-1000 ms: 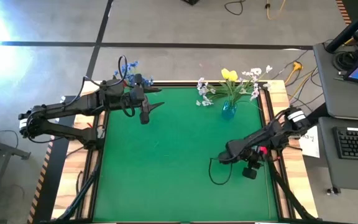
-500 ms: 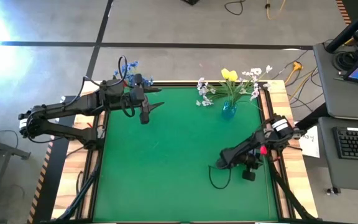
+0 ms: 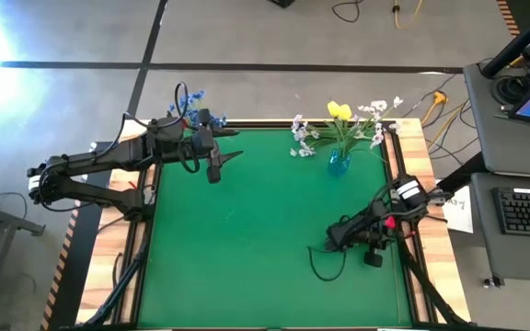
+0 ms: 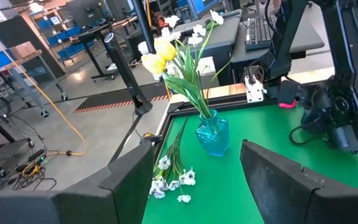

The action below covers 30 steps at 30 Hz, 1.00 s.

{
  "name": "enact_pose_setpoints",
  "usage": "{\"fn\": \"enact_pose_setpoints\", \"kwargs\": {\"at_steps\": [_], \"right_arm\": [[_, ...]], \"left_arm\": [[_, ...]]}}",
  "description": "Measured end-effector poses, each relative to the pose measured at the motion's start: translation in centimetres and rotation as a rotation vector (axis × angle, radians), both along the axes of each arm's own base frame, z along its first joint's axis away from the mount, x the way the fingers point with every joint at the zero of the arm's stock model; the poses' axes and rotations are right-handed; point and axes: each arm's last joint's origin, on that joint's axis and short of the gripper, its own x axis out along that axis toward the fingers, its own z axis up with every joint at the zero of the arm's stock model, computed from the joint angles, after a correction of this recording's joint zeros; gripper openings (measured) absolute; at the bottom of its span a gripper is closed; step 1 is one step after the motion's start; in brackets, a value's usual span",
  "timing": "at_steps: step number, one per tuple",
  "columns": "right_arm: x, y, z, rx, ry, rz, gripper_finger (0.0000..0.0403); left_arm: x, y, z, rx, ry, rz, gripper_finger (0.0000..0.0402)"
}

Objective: Sort flowers into vase by color
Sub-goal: Put the red tulip into the purple vase

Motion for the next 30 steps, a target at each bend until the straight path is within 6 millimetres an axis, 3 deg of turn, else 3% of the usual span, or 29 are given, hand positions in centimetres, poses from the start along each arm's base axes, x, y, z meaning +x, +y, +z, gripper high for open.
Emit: {"fn": "enact_pose_setpoints", "kwargs": {"at_steps": [10,17,30], "right_arm": [[-0.7,-0.5,1.1,0.012,-0.122,0.019,0.0027],[-1.3,-1.5,1.9,-0.05,-0.07,0.002,0.0027],[-0.4,-3.6,1.6,-0.136,-0.145,0.067,0.0027]], "left_arm": [[0.0,0.0,0.0,0.001,-0.003,0.0,0.0229],[0.0,0.0,0.2,0.004,-0.016,0.0,0.0229],[0.1,0.0,0.3,0.007,-0.03,0.0,0.0229]]}}
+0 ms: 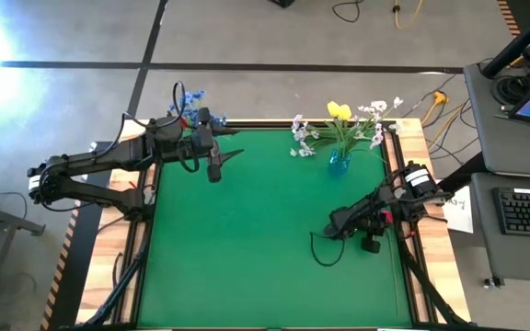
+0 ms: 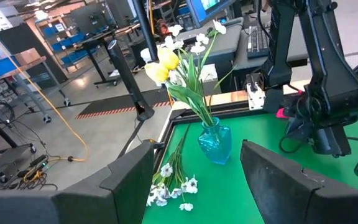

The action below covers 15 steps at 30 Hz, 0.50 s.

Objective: Sort flowers into vase by color
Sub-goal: Put the red tulip into the purple vase

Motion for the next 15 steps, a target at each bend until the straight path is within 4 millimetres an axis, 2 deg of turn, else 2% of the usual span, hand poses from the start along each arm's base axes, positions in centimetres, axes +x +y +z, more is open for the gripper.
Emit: {"fn": "enact_pose_setpoints", "kwargs": {"at_steps": [4,8,15], "right_arm": [[1.0,-0.3,0.2,-0.045,-0.057,0.049,0.0027],[3.0,-0.4,0.9,-0.067,-0.15,0.078,0.0027],[6.7,-0.3,3.6,-0.132,-0.349,0.115,0.0027]], "left_arm": [[0.0,0.0,0.0,0.001,-0.002,0.0,0.0229],[0.0,0.0,0.2,0.005,-0.021,0.0,0.0229],[0.1,0.0,0.6,0.013,-0.055,0.0,0.0229]]}}
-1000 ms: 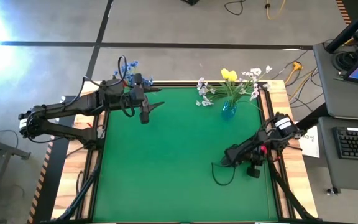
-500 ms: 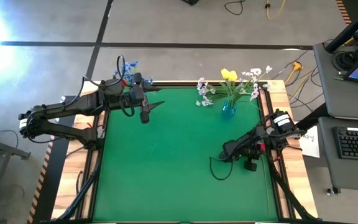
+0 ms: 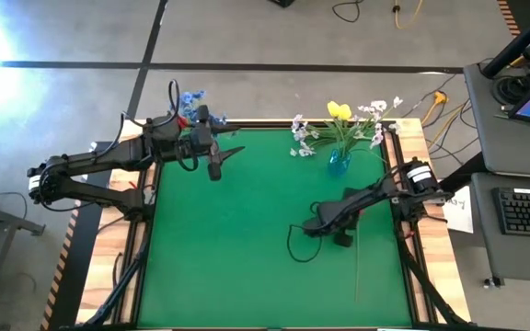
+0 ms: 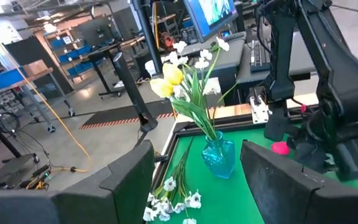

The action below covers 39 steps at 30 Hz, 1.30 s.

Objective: Sort flowers into vase by color
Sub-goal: Put the red tulip into the purple vase

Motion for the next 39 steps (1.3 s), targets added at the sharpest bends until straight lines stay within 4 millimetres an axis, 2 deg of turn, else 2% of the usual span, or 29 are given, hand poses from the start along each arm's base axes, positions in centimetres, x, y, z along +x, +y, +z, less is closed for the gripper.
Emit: {"fn": "enact_pose_setpoints", "kwargs": {"at_steps": [4,8,13,16,20,27,34,39], "right_arm": [[1.1,-0.2,2.2,-0.062,-0.119,-0.165,0.0027],[0.4,-0.5,5.3,-0.103,-0.253,-0.383,0.0028],[-3.1,-1.0,9.2,-0.129,-0.451,-0.635,0.0059],[-5.5,-1.1,10.0,-0.133,-0.537,-0.758,0.0096],[-7.2,-1.1,8.5,-0.103,-0.6,-0.903,0.0146],[-9.1,-1.3,4.8,-0.116,-0.478,-0.969,0.0208],[-9.6,-1.4,1.9,-0.09,-0.524,-1.009,0.0212],[-9.6,-1.5,1.2,-0.095,-0.551,-1.024,0.02]], "left_arm": [[0.0,0.0,0.0,0.001,-0.004,0.0,0.0229],[0.0,0.0,0.4,-0.001,-0.012,0.0,0.0229],[-0.2,-0.1,1.2,-0.022,-0.024,0.001,0.0229],[-0.3,-0.1,1.6,-0.023,-0.032,0.001,0.0229],[-0.3,-0.1,1.6,-0.024,-0.027,0.001,0.0229],[-0.2,-0.1,1.5,-0.025,-0.026,0.001,0.0229],[-0.2,-0.1,1.5,-0.025,-0.024,0.001,0.0229],[-0.2,-0.1,1.5,-0.025,-0.023,0.001,0.0229]]}}
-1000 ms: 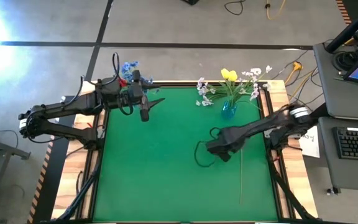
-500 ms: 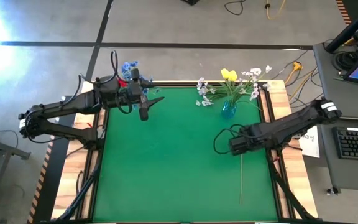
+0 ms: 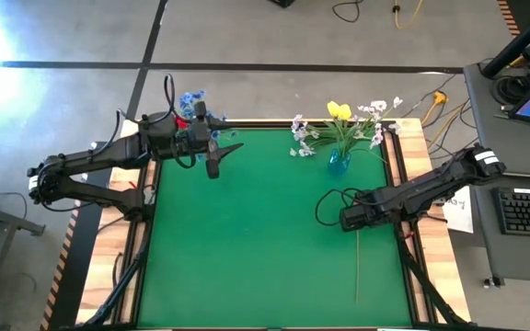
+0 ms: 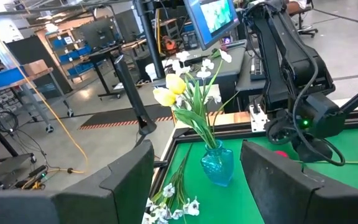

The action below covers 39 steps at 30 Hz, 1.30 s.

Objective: Sort flowers into vase by color
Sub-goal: Put the red tulip into the purple vase

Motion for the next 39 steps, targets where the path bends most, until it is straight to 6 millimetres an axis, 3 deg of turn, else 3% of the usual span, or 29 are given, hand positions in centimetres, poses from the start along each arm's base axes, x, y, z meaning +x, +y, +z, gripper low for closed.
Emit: {"fn": "enact_pose_setpoints", "kwargs": {"at_steps": [13,24,28,34,39], "right_arm": [[0.0,-0.1,1.1,-0.028,0.044,0.042,0.0163],[1.0,-0.1,1.1,-0.084,-0.043,0.05,0.0214],[1.2,-0.1,0.6,-0.119,-0.02,0.056,0.0212],[2.1,0.1,-0.8,-0.13,-0.007,0.111,0.0167],[2.5,0.1,-1.4,-0.123,0.002,0.155,0.0088]], "left_arm": [[0.0,0.0,-0.1,-0.003,0.004,0.0,0.0229],[0.0,0.0,-0.2,-0.006,0.02,0.0,0.0229],[0.0,0.0,-0.2,-0.009,0.019,0.0,0.0229],[0.1,0.0,-0.3,-0.016,0.019,0.001,0.0229],[0.1,0.0,-0.3,-0.019,0.019,0.001,0.0229]]}}
